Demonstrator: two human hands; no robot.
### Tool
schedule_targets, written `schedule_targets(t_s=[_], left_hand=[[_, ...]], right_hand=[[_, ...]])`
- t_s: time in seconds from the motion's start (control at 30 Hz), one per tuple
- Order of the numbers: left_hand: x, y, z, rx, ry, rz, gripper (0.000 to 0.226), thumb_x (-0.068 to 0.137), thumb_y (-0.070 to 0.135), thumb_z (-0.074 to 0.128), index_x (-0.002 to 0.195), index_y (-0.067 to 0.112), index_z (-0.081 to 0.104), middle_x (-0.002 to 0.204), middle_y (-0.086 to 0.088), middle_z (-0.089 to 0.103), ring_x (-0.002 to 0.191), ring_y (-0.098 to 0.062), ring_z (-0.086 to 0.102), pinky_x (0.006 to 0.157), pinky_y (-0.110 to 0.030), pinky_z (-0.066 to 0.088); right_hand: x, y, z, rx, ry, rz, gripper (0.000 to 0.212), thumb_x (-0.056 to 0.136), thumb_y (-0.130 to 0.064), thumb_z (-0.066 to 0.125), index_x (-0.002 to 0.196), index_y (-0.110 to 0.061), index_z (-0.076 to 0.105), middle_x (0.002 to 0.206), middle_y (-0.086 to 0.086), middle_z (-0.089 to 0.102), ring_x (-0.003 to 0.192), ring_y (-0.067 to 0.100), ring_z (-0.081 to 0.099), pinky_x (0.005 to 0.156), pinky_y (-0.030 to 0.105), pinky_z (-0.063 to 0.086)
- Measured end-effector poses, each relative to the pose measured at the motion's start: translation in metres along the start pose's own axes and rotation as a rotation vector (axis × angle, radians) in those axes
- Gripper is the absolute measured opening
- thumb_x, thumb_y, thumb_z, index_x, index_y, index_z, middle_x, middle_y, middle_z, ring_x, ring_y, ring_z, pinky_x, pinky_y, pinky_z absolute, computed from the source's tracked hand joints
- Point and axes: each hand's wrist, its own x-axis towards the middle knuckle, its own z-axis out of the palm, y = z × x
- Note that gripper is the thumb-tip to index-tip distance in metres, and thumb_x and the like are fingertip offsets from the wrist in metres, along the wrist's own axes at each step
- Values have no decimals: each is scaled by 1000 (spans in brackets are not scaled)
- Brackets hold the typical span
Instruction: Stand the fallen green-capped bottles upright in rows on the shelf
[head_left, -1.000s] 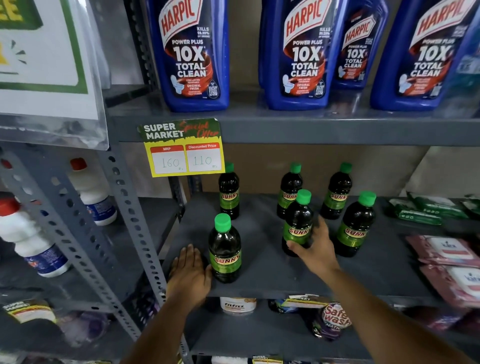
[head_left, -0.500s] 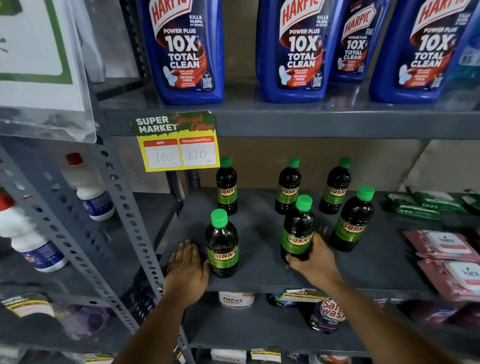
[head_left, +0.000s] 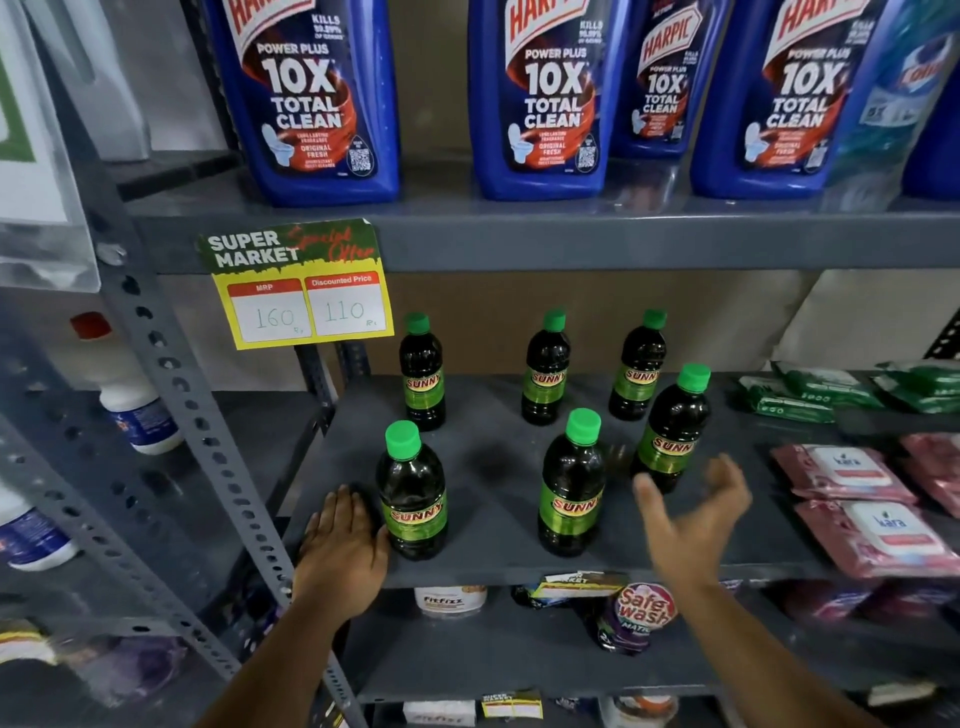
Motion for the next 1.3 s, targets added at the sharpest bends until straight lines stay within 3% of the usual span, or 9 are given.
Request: schedule_targets(t_s=[0.07, 0.17, 0.3, 0.57, 1.07, 1.2, 1.3], left_hand=[[0, 0, 1, 8, -6, 1, 78, 84, 49, 3, 148, 4, 9, 158, -17, 9, 145, -30, 6, 117, -43, 8], [-1, -1, 2, 0, 8, 5, 83, 81, 52, -2, 147, 3, 12, 157, -18, 12, 144, -31, 9, 117, -44, 10], [0, -1, 2, -11, 23, 7, 91, 76, 55, -6, 146, 2, 17, 155, -20, 18, 144, -33, 14, 116, -46, 13], [-1, 0, 2, -34, 29, 4, 89, 78, 54, -3, 145, 1, 19, 154, -22, 19, 143, -35, 15, 116, -47, 15], [1, 0, 1, -25, 43, 13, 86, 79, 52, -1, 144, 0, 23, 153, -22, 22, 141, -36, 19, 115, -48, 18], [1, -2, 2, -41, 11, -9, 77, 85, 47, 9, 145, 1, 19, 154, -22, 18, 143, -35, 14, 116, -47, 15], [0, -1, -5, -109, 16, 4, 66, 93, 43, 21, 145, 1, 21, 154, -22, 20, 142, -35, 15, 117, -48, 16]], right_hand=[[38, 2, -8, -85, 31, 176, 104, 66, -42, 82, 145, -6, 23, 142, 17, 36, 132, 31, 39, 112, 44, 33], [74, 11, -14, -185, -251, 334, 104, 66, -29, 88, 147, -18, 23, 148, 8, 44, 134, 27, 45, 107, 40, 37], [84, 21, -13, -356, -321, 307, 75, 66, -28, 88, 127, -14, 47, 121, 6, 64, 104, 24, 61, 85, 30, 43], [50, 10, -34, -321, -286, 274, 59, 65, -21, 85, 114, -19, 51, 100, -3, 63, 89, 18, 61, 78, 29, 44], [19, 7, -58, -298, -270, 288, 60, 65, -16, 86, 115, -21, 51, 95, -8, 63, 88, 17, 63, 79, 31, 46], [16, 6, -57, -288, -262, 279, 61, 65, -14, 86, 115, -22, 51, 95, -8, 62, 86, 14, 61, 78, 30, 47], [16, 2, -59, -299, -285, 280, 61, 66, -15, 86, 116, -23, 51, 94, -13, 60, 96, 20, 63, 72, 22, 44]])
